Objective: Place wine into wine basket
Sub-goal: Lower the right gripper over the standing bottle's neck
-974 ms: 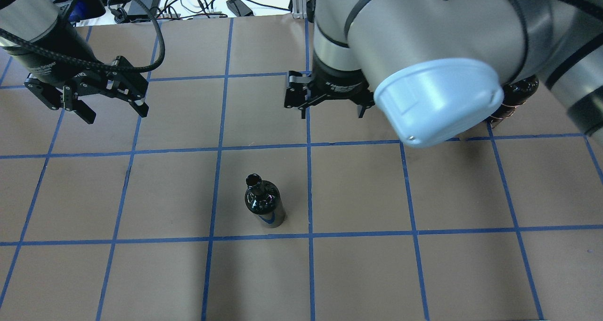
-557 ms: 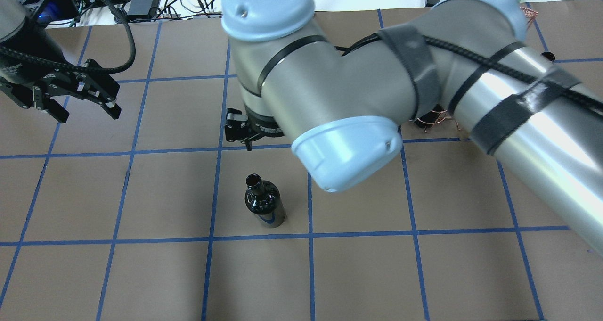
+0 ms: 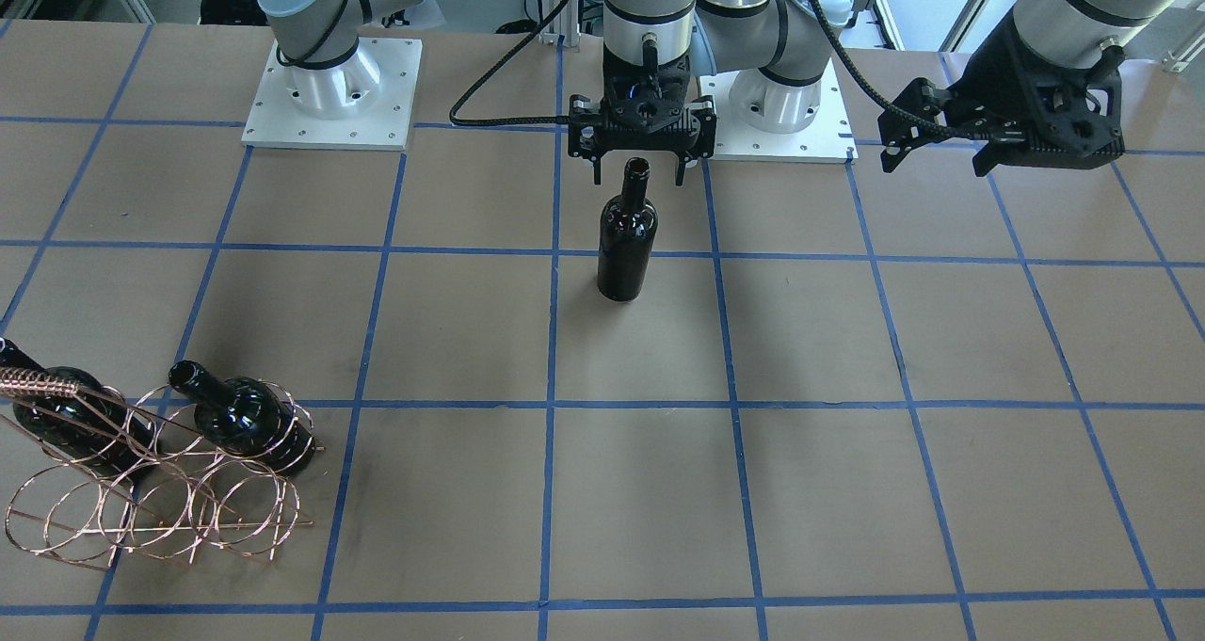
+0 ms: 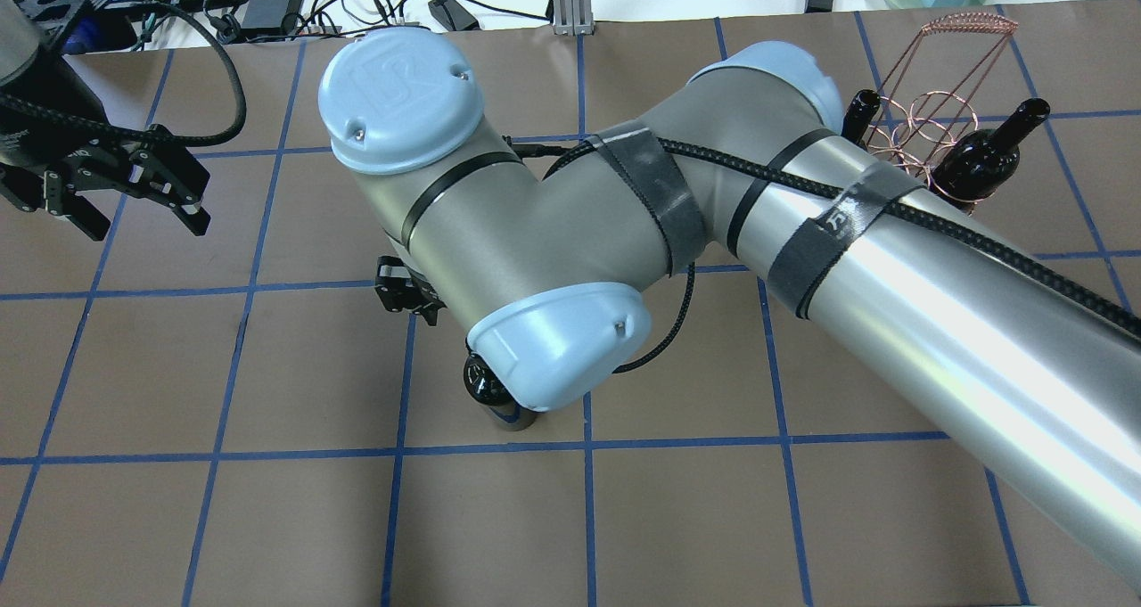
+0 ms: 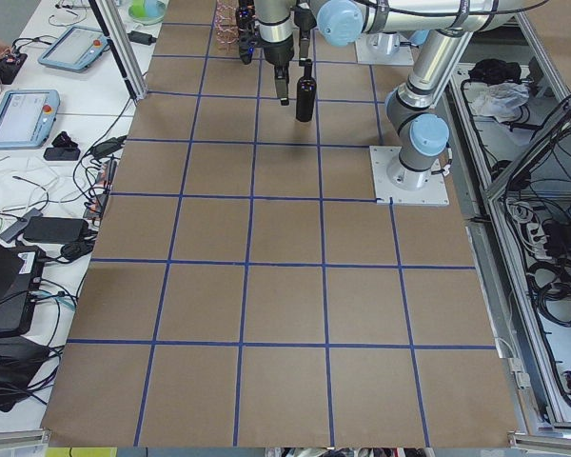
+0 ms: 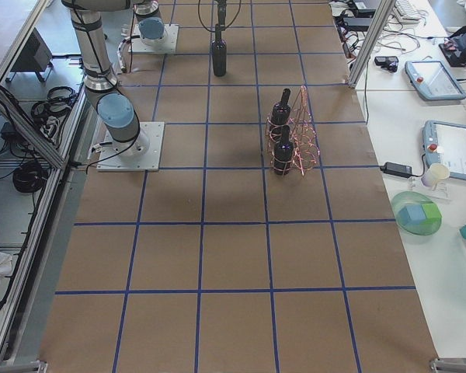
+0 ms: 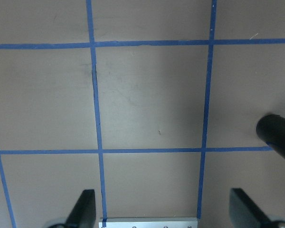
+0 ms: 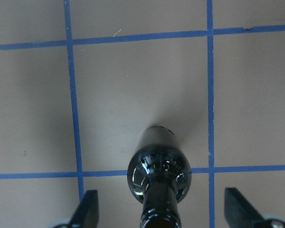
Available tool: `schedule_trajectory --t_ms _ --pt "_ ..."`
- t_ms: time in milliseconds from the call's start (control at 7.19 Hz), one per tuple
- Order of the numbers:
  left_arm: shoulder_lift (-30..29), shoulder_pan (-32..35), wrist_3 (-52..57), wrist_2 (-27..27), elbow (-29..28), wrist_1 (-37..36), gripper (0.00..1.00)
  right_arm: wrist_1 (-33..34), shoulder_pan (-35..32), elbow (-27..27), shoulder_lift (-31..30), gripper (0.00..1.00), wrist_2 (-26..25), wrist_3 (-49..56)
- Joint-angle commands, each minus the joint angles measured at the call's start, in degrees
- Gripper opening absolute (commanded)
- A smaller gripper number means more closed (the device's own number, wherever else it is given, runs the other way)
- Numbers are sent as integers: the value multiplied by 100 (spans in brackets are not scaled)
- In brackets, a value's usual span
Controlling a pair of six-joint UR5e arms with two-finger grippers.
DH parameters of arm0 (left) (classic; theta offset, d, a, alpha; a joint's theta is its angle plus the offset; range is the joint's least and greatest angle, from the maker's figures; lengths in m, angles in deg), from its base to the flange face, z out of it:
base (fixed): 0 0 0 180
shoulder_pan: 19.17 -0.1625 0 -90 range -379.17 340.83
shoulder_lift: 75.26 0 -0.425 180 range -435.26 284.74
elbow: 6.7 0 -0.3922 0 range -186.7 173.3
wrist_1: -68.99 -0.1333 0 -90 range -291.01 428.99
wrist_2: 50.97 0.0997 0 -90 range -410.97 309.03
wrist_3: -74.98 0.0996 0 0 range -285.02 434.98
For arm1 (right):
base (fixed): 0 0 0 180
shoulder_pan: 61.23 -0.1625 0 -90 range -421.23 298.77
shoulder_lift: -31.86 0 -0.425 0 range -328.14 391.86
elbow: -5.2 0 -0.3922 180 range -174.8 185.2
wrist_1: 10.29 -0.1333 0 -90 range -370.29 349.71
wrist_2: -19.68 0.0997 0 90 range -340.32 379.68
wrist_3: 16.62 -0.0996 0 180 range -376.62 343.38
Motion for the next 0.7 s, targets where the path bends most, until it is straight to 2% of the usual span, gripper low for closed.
schedule_trajectory --t_ms 0,278,557 --pt "12 -36 49 -63 12 -13 100 -11 -10 18 169 89 -18 -85" --pt "4 -36 40 -63 29 -4 100 -46 -53 18 230 89 17 -253" --pt "-31 -45 41 -63 29 -152 100 -81 -62 27 248 78 43 -376"
